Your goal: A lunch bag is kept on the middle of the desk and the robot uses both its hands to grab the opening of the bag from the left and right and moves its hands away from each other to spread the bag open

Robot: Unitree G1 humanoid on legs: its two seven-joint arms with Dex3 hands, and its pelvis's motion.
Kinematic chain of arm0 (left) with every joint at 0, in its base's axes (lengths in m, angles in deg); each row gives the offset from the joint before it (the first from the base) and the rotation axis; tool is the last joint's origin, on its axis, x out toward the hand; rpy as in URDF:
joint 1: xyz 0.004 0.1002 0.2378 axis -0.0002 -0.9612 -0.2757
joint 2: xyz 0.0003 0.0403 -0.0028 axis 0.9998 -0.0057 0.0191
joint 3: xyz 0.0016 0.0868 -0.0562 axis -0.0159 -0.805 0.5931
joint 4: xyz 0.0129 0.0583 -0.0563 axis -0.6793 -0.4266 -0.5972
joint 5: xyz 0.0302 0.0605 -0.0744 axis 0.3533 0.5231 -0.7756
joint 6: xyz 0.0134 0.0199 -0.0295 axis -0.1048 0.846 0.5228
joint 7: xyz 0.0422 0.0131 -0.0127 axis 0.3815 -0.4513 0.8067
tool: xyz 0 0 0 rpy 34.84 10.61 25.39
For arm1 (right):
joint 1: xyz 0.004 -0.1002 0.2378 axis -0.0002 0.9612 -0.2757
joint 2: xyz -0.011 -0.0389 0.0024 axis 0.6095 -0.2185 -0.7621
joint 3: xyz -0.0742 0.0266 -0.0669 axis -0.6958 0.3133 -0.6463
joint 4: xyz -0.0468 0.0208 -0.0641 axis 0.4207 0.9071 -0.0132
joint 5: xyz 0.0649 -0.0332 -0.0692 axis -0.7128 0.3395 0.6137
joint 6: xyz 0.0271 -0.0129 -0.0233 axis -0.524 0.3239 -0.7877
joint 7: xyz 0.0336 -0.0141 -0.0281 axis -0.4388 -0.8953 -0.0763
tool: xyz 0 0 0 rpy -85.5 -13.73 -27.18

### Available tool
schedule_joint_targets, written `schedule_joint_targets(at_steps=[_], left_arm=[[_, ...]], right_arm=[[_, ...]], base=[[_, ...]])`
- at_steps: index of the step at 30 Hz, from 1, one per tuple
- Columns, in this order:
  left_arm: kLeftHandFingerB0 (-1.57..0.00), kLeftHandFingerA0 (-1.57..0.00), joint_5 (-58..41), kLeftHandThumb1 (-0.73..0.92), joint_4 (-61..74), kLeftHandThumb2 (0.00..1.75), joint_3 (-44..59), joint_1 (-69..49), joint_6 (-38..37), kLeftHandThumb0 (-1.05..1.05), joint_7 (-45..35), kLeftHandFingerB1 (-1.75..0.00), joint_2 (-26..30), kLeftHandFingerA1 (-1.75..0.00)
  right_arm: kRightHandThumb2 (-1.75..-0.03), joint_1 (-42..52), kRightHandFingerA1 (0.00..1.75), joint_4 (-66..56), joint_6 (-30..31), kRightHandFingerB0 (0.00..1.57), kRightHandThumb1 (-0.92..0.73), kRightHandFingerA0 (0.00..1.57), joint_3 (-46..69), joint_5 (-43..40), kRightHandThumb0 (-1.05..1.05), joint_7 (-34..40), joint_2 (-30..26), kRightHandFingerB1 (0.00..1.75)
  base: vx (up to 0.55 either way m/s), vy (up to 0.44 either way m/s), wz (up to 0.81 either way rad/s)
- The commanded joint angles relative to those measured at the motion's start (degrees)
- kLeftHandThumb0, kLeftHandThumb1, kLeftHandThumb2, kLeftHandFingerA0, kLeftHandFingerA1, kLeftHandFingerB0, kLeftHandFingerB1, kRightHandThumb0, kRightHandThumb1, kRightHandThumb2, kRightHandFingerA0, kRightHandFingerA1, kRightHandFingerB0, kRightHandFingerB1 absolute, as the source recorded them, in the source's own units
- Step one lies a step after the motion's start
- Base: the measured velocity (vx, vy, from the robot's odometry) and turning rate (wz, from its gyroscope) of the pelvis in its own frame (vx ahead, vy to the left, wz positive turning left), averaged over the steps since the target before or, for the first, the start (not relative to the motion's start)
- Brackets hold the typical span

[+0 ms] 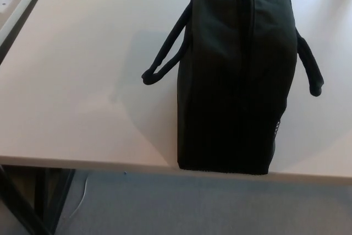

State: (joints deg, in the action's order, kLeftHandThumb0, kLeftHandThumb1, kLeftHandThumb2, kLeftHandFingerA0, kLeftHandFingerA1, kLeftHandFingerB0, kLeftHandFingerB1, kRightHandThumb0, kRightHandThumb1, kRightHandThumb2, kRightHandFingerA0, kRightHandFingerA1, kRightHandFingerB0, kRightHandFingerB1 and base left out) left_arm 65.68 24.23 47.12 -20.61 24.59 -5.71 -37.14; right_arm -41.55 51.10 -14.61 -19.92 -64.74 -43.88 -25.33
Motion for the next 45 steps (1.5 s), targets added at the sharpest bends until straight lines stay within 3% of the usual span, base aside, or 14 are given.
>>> schedule_joint_targets(at_steps=[1, 3, 4, 8, 9, 12, 14, 16, 17, 19, 20, 21, 35, 45], left_arm=[[-0.22, -0.32, 3.83, 0.72, 6.43, 0.62, 5.15, -3.55, -25.11, -0.41, 10.91, -0.29, 5.03, -0.38], [-0.25, -0.31, 3.2, 0.65, 7.04, 0.6, 6.44, -4.15, -26.41, -0.35, 12.21, -0.29, 3.59, -0.37], [-0.15, -0.26, 5.08, 0.37, 8.25, 0.84, 7.8, -4.61, -29.15, -0.16, 15.57, -0.48, 2.7, -0.55], [-0.33, -0.43, 11.47, 0.51, 12.35, 0.54, 12.46, -5.67, -36.0, -0.09, 23.03, -0.32, 2.17, -0.41], [-0.33, -0.43, 11.22, 0.5, 14.05, 0.55, 13.84, -5.19, -37.47, -0.12, 22.68, -0.32, 1.83, -0.42], [-0.33, -0.44, 9.05, 0.51, 19.56, 0.54, 16.8, -4.09, -39.19, -0.12, 20.43, -0.32, 0.54, -0.41], [-0.2, -0.36, 10.48, 0.34, 23.12, 0.84, 18.82, -2.68, -40.4, -0.09, 20.77, -0.51, 0.22, -0.6], [-0.34, -0.46, 11.22, 0.51, 25.93, 0.55, 19.98, -2.2, -40.11, -0.12, 20.6, -0.33, -0.05, -0.43], [-0.35, -0.46, 8.91, 0.55, 29.14, 0.56, 20.81, -0.78, -41.32, -0.14, 18.03, -0.33, 0.77, -0.42], [-0.37, -0.5, 6.16, 0.56, 32.76, 0.56, 21.49, 1.75, -42.27, -0.11, 15.84, -0.34, 1.12, -0.42], [-0.39, -0.55, 4.38, 0.56, 35.3, 0.57, 21.47, 4.78, -42.7, -0.08, 14.69, -0.35, 2.13, -0.43], [-0.41, -0.57, 3.71, 0.56, 37.48, 0.57, 21.54, 6.87, -42.21, -0.08, 14.06, -0.35, 2.65, -0.49], [-0.45, -0.64, 29.76, 0.52, 26.27, 0.56, 9.96, 40.01, -38.54, -0.14, 17.03, -0.35, 16.73, -0.41], [-0.58, -0.73, 41.49, 0.52, 25.55, 0.56, -7.2, 54.73, -37.61, -0.15, 19.9, -0.39, 10.56, -0.49]], right_arm=[[-0.6, 2.25, 0.41, -2.12, -27.28, 0.26, -0.66, 0.37, -1.97, 10.9, -0.36, 20.93, -3.58, 0.33], [-0.89, 2.28, 0.58, -1.53, -29.12, 0.15, -0.45, 0.33, -1.24, 12.65, -0.26, 25.83, -4.43, 0.48], [-0.56, 2.54, 1.43, -3.43, -29.19, 0.29, -0.64, 0.55, 0.64, 15.2, -0.26, 31.79, -6.24, 0.33], [-0.6, 4.32, 1.22, -11.3, -28.59, 0.27, -0.6, 0.83, 9.24, 13.68, -0.24, 33.81, -10.1, 0.34], [-0.6, 5.38, 0.66, -15.02, -29.06, 0.28, -0.58, 0.83, 13.35, 11.41, -0.24, 32.27, -10.52, 0.35], [-0.57, 5.95, 0.45, -21.26, -30.83, 0.31, -0.57, 0.68, 22.25, 8.8, -0.17, 31.84, -11.96, 0.34], [-0.87, 4.7, 0.61, -22.66, -32.73, 0.18, -0.4, 0.48, 26.05, 9.78, -0.16, 33.31, -13.41, 0.5], [-0.56, 4.32, 0.44, -23.85, -32.8, 0.31, -0.57, 0.62, 28.17, 11.05, -0.21, 34.45, -14.01, 0.34], [-0.57, 4.01, 1.06, -25.57, -32.67, 0.32, -0.58, 1.0, 30.61, 10.49, -0.21, 33.49, -15.22, 0.35], [-0.67, 3.63, 1.19, -27.95, -31.93, 0.34, -0.5, 1.01, 33.54, 8.76, -0.3, 30.63, -16.48, 0.42], [-0.57, 1.92, 0.54, -28.53, -31.28, 0.44, -0.56, 0.86, 34.88, 9.87, -0.23, 30.91, -18.34, 0.38], [-0.57, 0.39, 0.45, -28.37, -31.48, 0.45, -0.57, 0.63, 35.77, 10.57, -0.23, 31.22, -19.57, 0.39], [-0.55, -34.98, 0.37, -4.44, -25.58, 0.32, -0.51, 0.45, 23.62, 13.94, -0.25, 20.18, -34.47, 0.32], [-0.55, -56.31, 0.41, 2.5, -20.22, 0.33, -0.5, 0.61, 10.84, 19.89, -0.27, 12.45, -30.66, 0.32]], base=[[0.0, 0.0, 0.0], [0.0, 0.0, 0.0], [0.0, 0.0, 0.0], [0.0, 0.0, 0.0], [0.0, 0.0, 0.0], [0.0, 0.0, 0.0], [0.0, 0.0, 0.0], [0.0, 0.0, 0.0], [0.0, 0.0, 0.0], [0.0, 0.0, 0.0], [0.0, 0.0, 0.0], [0.0, 0.0, 0.0], [0.0, 0.0, 0.0], [0.0, 0.0, 0.0]])
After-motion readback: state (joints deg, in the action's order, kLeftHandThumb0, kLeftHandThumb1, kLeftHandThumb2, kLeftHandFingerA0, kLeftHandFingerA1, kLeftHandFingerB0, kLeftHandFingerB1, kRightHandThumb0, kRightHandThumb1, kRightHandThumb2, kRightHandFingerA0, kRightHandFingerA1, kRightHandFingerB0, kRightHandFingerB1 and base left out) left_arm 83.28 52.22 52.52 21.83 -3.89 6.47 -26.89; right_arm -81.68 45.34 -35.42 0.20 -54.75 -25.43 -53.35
